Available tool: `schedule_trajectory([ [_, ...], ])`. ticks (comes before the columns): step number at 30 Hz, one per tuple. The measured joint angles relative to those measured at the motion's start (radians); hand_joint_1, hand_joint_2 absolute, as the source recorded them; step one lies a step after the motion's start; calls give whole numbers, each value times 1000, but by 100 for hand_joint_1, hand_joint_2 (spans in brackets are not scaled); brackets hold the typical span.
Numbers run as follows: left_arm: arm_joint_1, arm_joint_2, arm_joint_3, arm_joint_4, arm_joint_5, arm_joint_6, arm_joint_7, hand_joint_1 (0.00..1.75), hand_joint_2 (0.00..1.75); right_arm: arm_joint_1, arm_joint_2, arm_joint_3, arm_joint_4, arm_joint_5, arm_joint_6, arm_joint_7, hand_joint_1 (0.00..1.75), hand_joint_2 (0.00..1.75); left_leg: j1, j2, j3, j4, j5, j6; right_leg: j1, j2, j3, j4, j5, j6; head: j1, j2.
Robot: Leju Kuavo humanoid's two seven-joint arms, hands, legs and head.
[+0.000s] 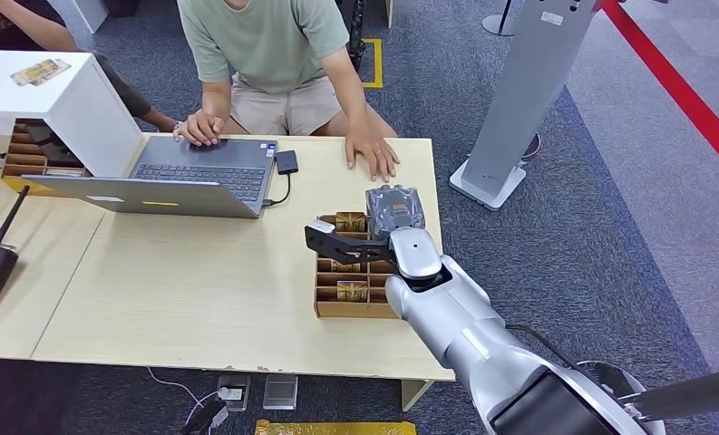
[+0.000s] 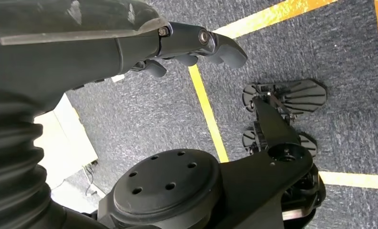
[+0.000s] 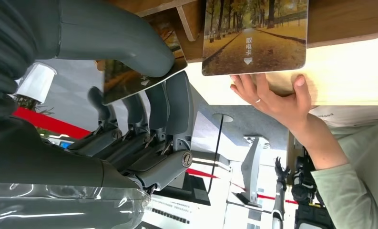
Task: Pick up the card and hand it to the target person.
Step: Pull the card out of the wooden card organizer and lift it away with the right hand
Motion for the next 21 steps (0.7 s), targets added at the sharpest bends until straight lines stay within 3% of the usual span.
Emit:
schedule_trajectory([
  [8,2,10,-11,-18,2,3,0,0,175,-1,0,0,0,-4,-15,3,175,175,0,0,0,0,0,0,0,0,0,0,0,0,0,0],
  [21,2,17,-18,-20,18,-5,-2,0,175,-10,-10,0,-15,-32,-102,-39,171,175,0,0,0,0,0,0,0,0,0,0,0,0,0,0],
])
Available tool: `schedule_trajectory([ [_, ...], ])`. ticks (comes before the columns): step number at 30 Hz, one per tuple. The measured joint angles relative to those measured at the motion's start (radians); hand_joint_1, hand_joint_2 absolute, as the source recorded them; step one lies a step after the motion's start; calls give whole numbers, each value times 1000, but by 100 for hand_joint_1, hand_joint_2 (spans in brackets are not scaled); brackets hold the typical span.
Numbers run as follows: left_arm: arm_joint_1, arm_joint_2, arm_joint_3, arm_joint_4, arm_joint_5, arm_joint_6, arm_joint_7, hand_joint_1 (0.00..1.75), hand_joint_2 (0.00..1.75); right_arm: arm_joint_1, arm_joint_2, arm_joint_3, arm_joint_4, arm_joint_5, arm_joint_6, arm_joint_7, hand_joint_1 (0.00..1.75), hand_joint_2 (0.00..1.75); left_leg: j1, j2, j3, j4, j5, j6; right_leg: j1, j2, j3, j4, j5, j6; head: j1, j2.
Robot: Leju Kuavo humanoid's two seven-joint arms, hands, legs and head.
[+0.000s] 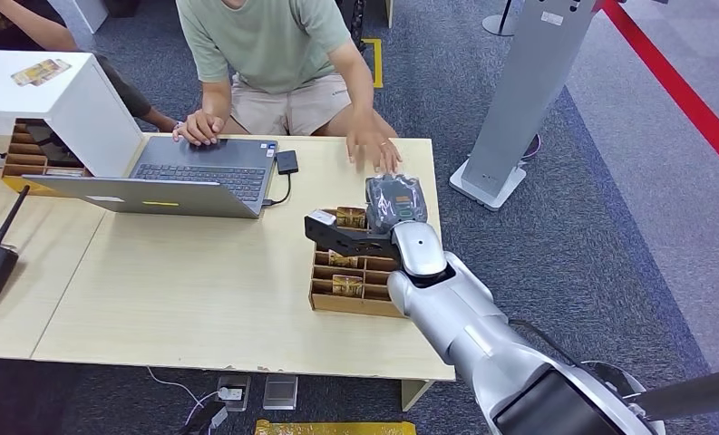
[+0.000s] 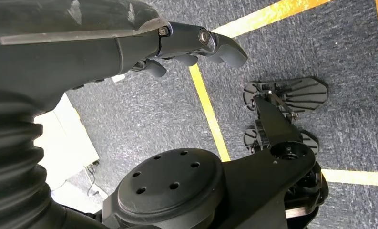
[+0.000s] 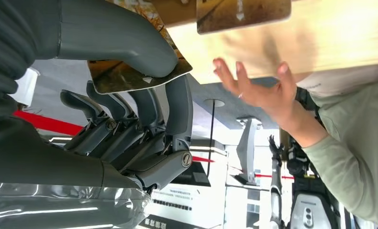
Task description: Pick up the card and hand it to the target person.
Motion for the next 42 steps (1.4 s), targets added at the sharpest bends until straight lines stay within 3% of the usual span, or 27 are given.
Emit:
schedule_trajectory([
  [4,-1,1,0,3,12,-19,-6,0,175,-6,-9,-2,-42,-22,-42,-26,169,175,0,0,0,0,0,0,0,0,0,0,0,0,0,0],
  [14,-3,3,0,17,13,-39,-15,0,175,-16,-52,-6,-170,-36,-43,-34,168,175,0,0,0,0,0,0,0,0,0,0,0,0,0,0],
  [22,-4,3,0,23,11,-52,-21,0,175,-12,-71,-9,-226,-30,-53,-32,150,175,0,0,0,0,0,0,0,0,0,0,0,0,0,0],
  [30,-4,3,-7,47,-12,-82,-50,0,175,59,-159,-68,-599,-25,46,-43,142,175,0,0,-1,0,0,0,0,0,-2,0,0,0,0,0],
  [38,-5,2,-10,48,-14,-62,-54,0,175,97,-190,-95,-852,-8,24,-50,139,175,0,0,-2,0,0,0,0,1,-3,0,0,0,0,0],
  [39,-5,2,-10,48,-15,-64,-54,0,175,99,-194,-99,-872,-2,21,-47,123,175,0,0,-1,0,0,0,0,1,-3,0,0,0,0,0],
  [42,-6,2,-10,49,-19,-72,-53,0,175,106,-205,-105,-929,18,16,-43,20,175,0,0,-1,0,0,0,0,1,-3,0,0,0,0,0],
])
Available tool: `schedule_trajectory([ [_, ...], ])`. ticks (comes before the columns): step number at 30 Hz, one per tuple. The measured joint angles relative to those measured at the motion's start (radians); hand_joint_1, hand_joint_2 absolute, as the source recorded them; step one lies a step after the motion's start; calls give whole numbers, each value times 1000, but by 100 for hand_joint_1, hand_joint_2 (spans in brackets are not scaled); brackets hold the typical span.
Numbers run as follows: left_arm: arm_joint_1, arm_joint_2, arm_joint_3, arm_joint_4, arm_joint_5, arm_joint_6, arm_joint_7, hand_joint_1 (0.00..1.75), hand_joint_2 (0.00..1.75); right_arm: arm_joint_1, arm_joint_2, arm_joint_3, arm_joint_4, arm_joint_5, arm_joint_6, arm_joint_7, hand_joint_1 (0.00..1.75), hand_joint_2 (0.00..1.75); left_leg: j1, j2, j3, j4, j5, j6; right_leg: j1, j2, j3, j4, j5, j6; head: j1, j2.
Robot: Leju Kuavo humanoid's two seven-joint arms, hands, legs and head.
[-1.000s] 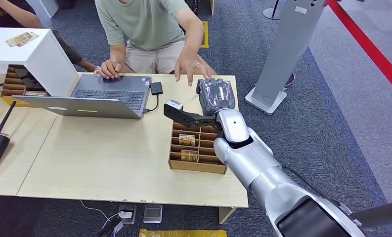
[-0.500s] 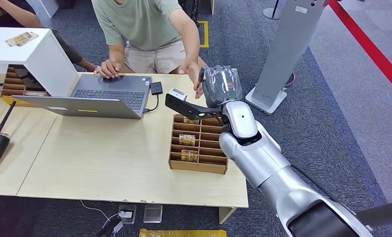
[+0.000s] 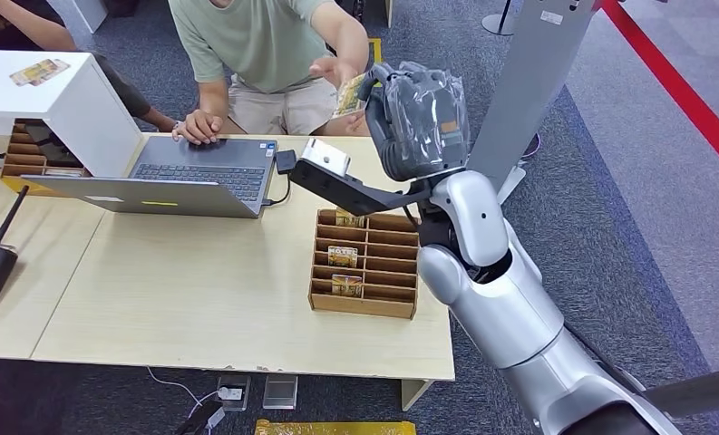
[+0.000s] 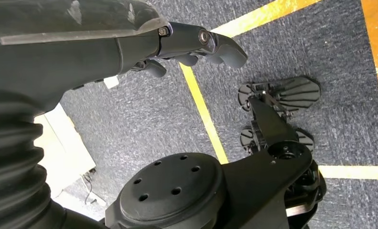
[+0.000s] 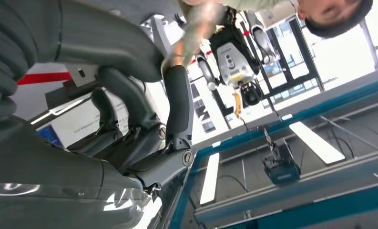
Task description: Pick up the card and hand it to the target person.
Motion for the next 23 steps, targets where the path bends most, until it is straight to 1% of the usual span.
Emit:
schedule_trajectory([
  [1,0,0,0,1,-1,-3,0,0,175,3,-3,-1,-17,4,1,1,0,175,0,0,0,0,0,0,0,0,0,0,0,0,0,0],
  [3,-1,0,0,5,-2,-11,0,0,175,8,-9,-2,-45,0,10,3,0,175,0,0,0,0,0,0,0,0,0,0,0,0,0,0],
  [8,-4,0,0,20,-8,-33,0,0,175,29,-20,-3,-113,-60,65,-2,0,175,0,0,0,0,0,0,0,0,0,0,0,0,0,0],
  [11,-5,0,0,28,-12,-39,0,0,175,46,-29,0,-155,-65,83,5,0,175,0,0,0,0,0,0,0,0,0,0,0,0,0,0],
  [16,-6,0,0,39,-26,-44,2,0,175,75,-50,1,-208,-60,89,16,0,175,0,0,0,0,0,0,0,0,0,0,0,0,0,0],
  [23,-7,1,0,47,-31,-49,5,0,175,81,-75,1,-249,-67,86,21,0,175,0,0,0,0,0,0,0,0,0,0,0,0,0,0],
])
